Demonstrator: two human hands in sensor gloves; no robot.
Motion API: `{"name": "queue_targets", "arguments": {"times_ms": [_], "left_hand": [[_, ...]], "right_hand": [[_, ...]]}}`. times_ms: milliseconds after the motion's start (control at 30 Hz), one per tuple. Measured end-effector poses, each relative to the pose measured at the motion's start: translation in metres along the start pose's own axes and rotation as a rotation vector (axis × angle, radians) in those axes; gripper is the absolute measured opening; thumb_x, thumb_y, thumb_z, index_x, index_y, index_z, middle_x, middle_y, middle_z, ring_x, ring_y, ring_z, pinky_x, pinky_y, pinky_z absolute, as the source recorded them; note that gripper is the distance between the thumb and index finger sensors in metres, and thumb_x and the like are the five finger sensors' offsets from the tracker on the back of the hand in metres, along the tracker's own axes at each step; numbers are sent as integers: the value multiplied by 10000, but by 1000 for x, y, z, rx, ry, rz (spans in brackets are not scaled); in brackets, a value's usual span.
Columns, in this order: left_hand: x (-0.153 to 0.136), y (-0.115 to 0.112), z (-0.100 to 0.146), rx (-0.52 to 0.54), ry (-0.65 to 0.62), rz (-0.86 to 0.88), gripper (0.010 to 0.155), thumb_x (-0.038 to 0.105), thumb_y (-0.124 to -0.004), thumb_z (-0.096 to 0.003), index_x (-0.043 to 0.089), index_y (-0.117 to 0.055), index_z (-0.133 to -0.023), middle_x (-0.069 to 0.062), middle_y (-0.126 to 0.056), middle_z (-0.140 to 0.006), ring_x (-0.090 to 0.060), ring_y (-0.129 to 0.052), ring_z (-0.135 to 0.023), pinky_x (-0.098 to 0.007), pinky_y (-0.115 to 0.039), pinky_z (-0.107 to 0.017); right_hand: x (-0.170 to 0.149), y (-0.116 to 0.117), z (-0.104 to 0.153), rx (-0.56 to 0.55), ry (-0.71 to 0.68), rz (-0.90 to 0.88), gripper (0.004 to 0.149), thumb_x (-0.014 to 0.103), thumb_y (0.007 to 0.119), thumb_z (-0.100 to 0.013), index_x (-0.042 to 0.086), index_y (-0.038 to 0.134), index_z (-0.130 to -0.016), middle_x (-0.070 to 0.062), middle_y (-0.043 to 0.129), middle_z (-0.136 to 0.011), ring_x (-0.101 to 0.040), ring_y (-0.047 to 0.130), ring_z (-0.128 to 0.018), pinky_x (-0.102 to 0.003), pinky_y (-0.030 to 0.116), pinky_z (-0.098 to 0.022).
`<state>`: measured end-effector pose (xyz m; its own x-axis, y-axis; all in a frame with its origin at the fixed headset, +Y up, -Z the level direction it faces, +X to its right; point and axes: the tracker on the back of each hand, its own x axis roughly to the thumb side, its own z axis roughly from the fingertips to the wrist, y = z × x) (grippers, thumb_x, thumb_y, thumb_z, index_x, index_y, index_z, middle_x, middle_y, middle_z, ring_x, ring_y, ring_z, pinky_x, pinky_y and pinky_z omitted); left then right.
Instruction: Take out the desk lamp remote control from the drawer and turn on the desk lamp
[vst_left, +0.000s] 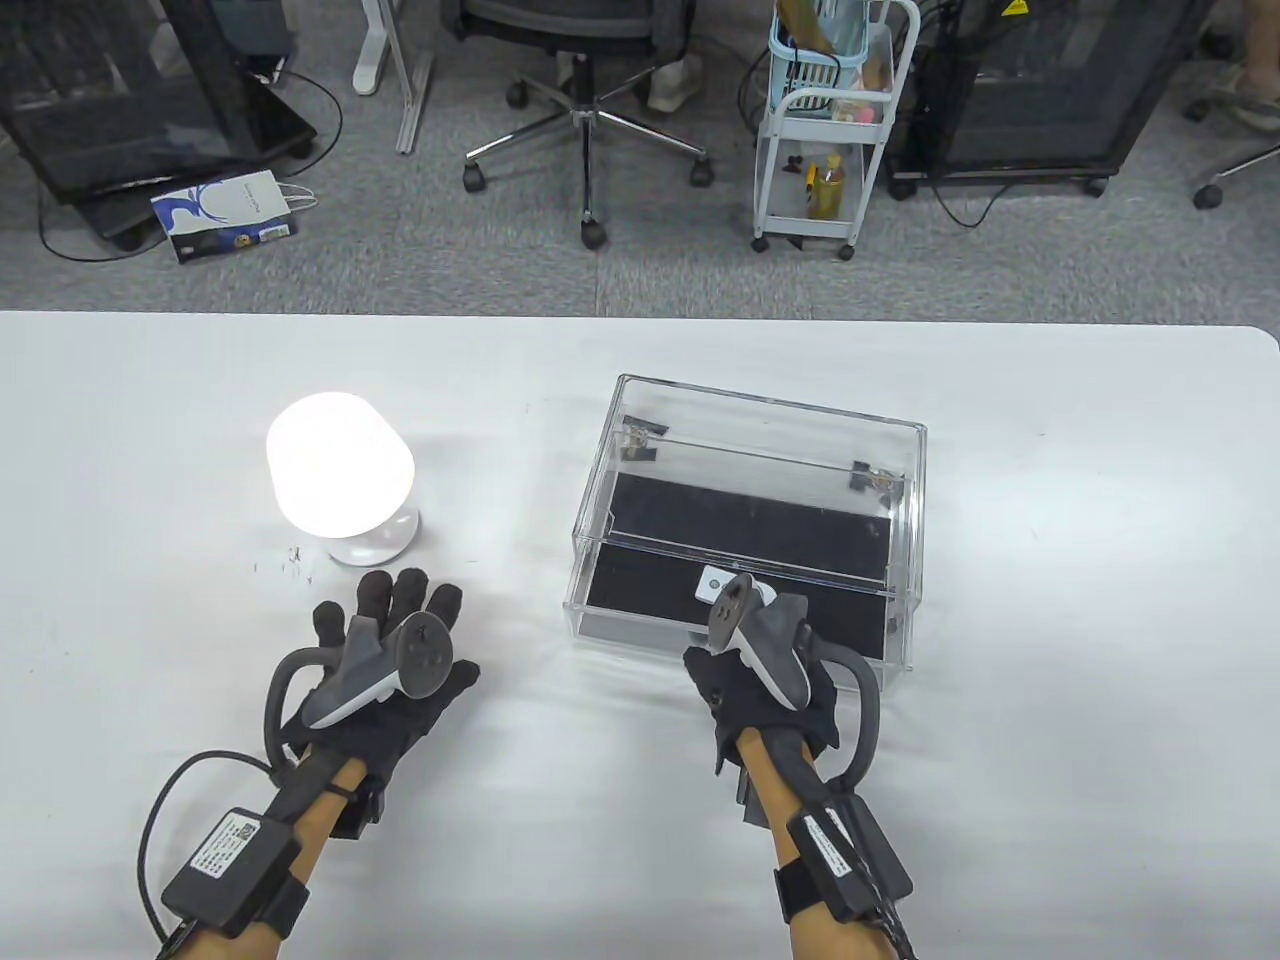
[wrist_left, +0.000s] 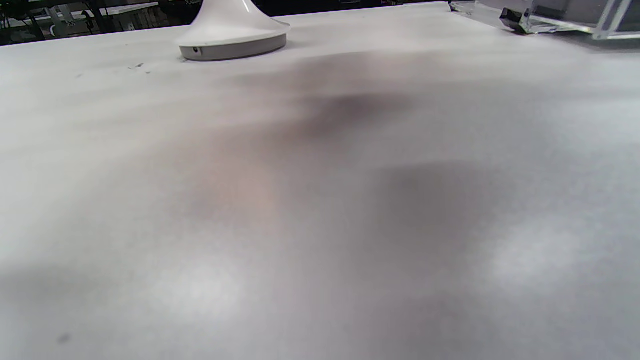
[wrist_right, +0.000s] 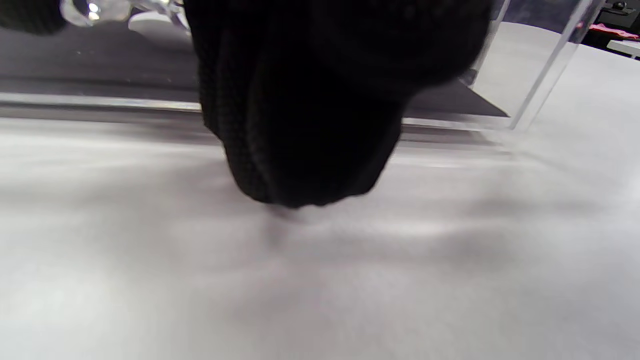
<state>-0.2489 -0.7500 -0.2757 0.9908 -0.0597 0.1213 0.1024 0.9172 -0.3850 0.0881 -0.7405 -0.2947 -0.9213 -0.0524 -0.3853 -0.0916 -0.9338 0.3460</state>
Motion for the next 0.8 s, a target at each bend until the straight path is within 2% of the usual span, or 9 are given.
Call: {"name": "queue_targets", "arguments": {"times_ms": [67,133,300,433,500,567,600,700,800], "left_hand": [[0,0,-1,-2,-1,3,751,738,-355,-408,484,3,-1018,71,71,-1169,-294,63,-1120,-686,-92,-714],[0,-1,-1,-6,-3,0,751,738,-354,-408,484,2,-1019,72,70,-1169,-294,61,-1121,-687,-95,-714],[1,-3,-2,-14,-5,1,750,739,-353,-409,484,2,-1019,70,67,-1170,-296,56,-1123,-687,-98,-714],[4,-5,-3,-26,-7,-9,750,739,-352,-409,484,3,-1019,70,68,-1170,-295,54,-1124,-687,-97,-714],[5,-5,-1,-26,-7,-15,751,738,-353,-409,482,2,-1019,70,66,-1170,-297,52,-1123,-687,-99,-714],[6,-5,0,-24,-9,-19,751,738,-353,-409,483,3,-1018,70,67,-1169,-295,54,-1123,-687,-99,-714],[6,-5,0,-21,-10,-20,751,738,-354,-408,482,1,-1019,70,66,-1170,-295,53,-1123,-687,-99,-714],[6,-3,1,-14,-13,-20,751,738,-354,-408,483,3,-1018,71,68,-1169,-295,56,-1122,-686,-95,-714],[7,-3,1,-9,-17,-20,754,739,-356,-408,483,8,-1016,70,71,-1168,-293,58,-1122,-688,-93,-712]], "right_hand": [[0,-6,-11,32,21,-31,761,818,685,-377,176,966,-676,-75,1098,-501,-205,1101,-285,-213,921,-184],[0,-14,-21,14,49,-58,755,814,688,-365,187,965,-681,-72,1095,-523,-211,1103,-308,-222,922,-197],[-6,-33,-29,-107,102,-110,712,810,666,-361,247,951,-689,-34,1087,-566,-197,1098,-363,-226,917,-244],[-8,-25,-18,-260,63,-77,674,775,607,-395,269,948,-682,-4,1097,-536,-167,1106,-338,-212,921,-228],[-11,-19,-12,-232,3,-124,676,761,655,-389,240,945,-707,-35,1092,-564,-202,1105,-365,-244,921,-243],[-14,-15,-1,-129,-57,-177,686,753,650,-397,231,913,-756,-57,1063,-636,-234,1089,-443,-274,914,-297],[-14,-15,4,-129,-83,-192,684,747,654,-399,235,896,-783,-66,1048,-680,-252,1081,-494,-296,913,-332],[-14,-13,27,-185,-175,-178,688,729,658,-402,273,815,-893,-94,941,-885,-327,983,-748,-430,846,-530],[-11,-2,45,-257,-315,-179,760,750,640,-389,370,576,-1044,-102,710,-1104,-425,710,-1009,-591,676,-678]]}}
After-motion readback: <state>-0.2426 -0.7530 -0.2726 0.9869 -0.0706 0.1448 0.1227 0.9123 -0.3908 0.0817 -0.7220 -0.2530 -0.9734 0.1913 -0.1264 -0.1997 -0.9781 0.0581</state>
